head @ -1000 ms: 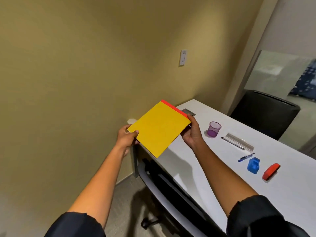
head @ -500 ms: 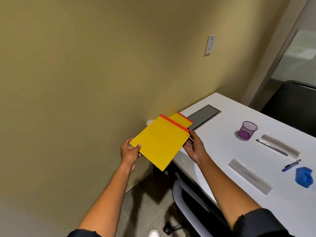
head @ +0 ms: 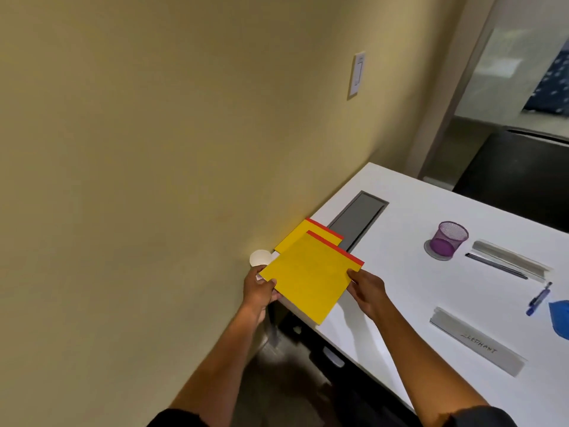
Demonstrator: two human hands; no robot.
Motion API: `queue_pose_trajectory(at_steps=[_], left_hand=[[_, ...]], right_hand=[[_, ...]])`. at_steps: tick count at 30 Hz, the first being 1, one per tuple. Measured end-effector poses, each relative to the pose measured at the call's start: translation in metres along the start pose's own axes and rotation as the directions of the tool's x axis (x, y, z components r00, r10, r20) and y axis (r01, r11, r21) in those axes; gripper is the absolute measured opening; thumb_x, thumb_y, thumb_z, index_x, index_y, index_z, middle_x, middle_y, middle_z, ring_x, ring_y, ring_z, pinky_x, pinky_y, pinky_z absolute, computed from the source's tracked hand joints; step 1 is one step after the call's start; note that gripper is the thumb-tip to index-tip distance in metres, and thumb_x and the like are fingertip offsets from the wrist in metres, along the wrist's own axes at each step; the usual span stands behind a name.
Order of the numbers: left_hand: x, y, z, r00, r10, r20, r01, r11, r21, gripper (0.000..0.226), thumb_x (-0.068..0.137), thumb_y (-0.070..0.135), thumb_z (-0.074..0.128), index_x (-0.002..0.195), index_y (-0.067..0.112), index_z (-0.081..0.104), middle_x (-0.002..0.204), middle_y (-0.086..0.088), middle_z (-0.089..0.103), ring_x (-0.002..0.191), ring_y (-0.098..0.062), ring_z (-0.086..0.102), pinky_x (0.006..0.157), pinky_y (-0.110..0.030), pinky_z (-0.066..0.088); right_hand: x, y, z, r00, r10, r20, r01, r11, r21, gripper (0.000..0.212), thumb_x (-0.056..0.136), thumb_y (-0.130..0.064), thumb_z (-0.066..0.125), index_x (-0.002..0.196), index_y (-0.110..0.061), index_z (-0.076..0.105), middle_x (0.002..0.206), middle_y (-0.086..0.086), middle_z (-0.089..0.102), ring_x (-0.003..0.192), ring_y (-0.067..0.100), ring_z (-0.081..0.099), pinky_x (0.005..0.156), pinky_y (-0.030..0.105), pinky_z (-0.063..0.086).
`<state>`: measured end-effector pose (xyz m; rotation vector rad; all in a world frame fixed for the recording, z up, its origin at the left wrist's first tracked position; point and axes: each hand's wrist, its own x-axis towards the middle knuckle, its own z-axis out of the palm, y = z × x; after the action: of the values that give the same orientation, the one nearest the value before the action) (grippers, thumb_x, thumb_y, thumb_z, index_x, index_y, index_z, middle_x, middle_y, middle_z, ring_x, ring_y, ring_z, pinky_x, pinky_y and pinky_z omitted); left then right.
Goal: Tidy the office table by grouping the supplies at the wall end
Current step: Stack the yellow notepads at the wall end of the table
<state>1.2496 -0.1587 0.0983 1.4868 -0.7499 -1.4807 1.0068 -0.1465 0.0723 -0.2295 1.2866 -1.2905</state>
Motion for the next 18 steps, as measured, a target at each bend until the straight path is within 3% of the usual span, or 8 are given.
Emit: queue_pose_trajectory(at_steps=[3,5,7,10,12,15,17,18], left_hand=[[0.031,0.0,0.017,0.998,-0.051,0.045,0.052,0.999,-0.017,0.039,0.09,-0.013,0.049,0.123,0.008,0.048,0.1,-0.022,0.06,0.078,-0.031,0.063,0.058,-0.034,0.059],[0.052,0.004,0.028,0.992,-0.093,0.085,0.096,0.995,-0.031,0.04,0.091,-0.013,0.049,0.123,0.01,0.046,0.086,-0.017,0.059,0.07,-0.028,0.061,0.057,-0.033,0.056],[0.075,0.007,0.035,0.985,-0.117,0.128,0.118,0.993,0.001,0.038,0.093,-0.009,0.047,0.124,0.014,0.046,0.085,-0.015,0.056,0.073,-0.026,0.06,0.064,-0.034,0.054],[0.109,0.01,0.041,0.972,-0.138,0.19,0.129,0.99,0.058,0.039,0.092,-0.011,0.047,0.123,0.012,0.047,0.093,-0.021,0.055,0.083,-0.031,0.059,0.06,-0.032,0.055],[0.132,0.014,0.043,0.957,-0.203,0.206,0.201,0.979,0.031,0.037,0.091,-0.013,0.048,0.114,0.016,0.051,0.099,-0.023,0.051,0.087,-0.034,0.056,0.058,-0.034,0.055],[0.157,0.025,0.051,0.901,-0.337,0.272,0.348,0.937,0.007,0.027,0.097,-0.006,0.04,0.089,0.017,0.051,0.08,-0.013,0.045,0.071,-0.026,0.051,0.052,-0.029,0.055],[0.169,0.024,0.055,0.887,-0.366,0.281,0.367,0.929,0.048,0.025,0.098,-0.005,0.037,0.088,0.015,0.049,0.078,-0.011,0.043,0.069,-0.026,0.05,0.051,-0.031,0.056],[0.173,0.023,0.057,0.882,-0.378,0.283,0.375,0.925,0.067,0.022,0.098,-0.003,0.037,0.091,0.014,0.05,0.081,-0.013,0.043,0.073,-0.029,0.052,0.057,-0.036,0.056]], right_hand=[[0.019,0.001,0.0,0.998,0.021,-0.054,-0.026,0.996,-0.086,0.018,0.093,0.004,0.052,0.108,-0.002,0.061,0.103,0.016,0.067,0.085,0.028,0.066,0.073,0.037,0.059],[0.033,-0.002,0.003,0.997,0.039,-0.068,-0.047,0.992,-0.119,0.024,0.093,0.006,0.05,0.114,-0.003,0.058,0.108,0.017,0.065,0.085,0.029,0.066,0.072,0.038,0.057],[0.045,-0.006,0.008,0.995,0.049,-0.086,-0.061,0.989,-0.138,0.03,0.092,0.008,0.051,0.12,-0.003,0.055,0.114,0.019,0.063,0.088,0.031,0.065,0.073,0.038,0.055],[0.061,-0.012,0.018,0.992,0.047,-0.12,-0.061,0.991,-0.116,0.034,0.091,0.01,0.051,0.123,-0.002,0.054,0.117,0.021,0.062,0.087,0.032,0.066,0.064,0.035,0.057],[0.07,-0.017,0.022,0.987,0.052,-0.154,-0.072,0.989,-0.131,0.035,0.09,0.01,0.052,0.124,0.0,0.054,0.114,0.02,0.063,0.086,0.031,0.066,0.066,0.035,0.057],[0.083,-0.024,0.026,0.973,0.038,-0.226,-0.077,0.983,-0.165,0.04,0.088,0.011,0.056,0.125,-0.003,0.055,0.102,0.016,0.066,0.083,0.029,0.064,0.071,0.035,0.053],[0.087,-0.025,0.027,0.96,0.036,-0.279,-0.09,0.979,-0.182,0.042,0.087,0.012,0.056,0.125,-0.005,0.054,0.097,0.015,0.066,0.08,0.028,0.063,0.069,0.034,0.052],[0.09,-0.026,0.028,0.953,0.036,-0.301,-0.094,0.979,-0.18,0.042,0.087,0.012,0.055,0.125,-0.005,0.053,0.095,0.015,0.066,0.079,0.028,0.063,0.067,0.034,0.052]])
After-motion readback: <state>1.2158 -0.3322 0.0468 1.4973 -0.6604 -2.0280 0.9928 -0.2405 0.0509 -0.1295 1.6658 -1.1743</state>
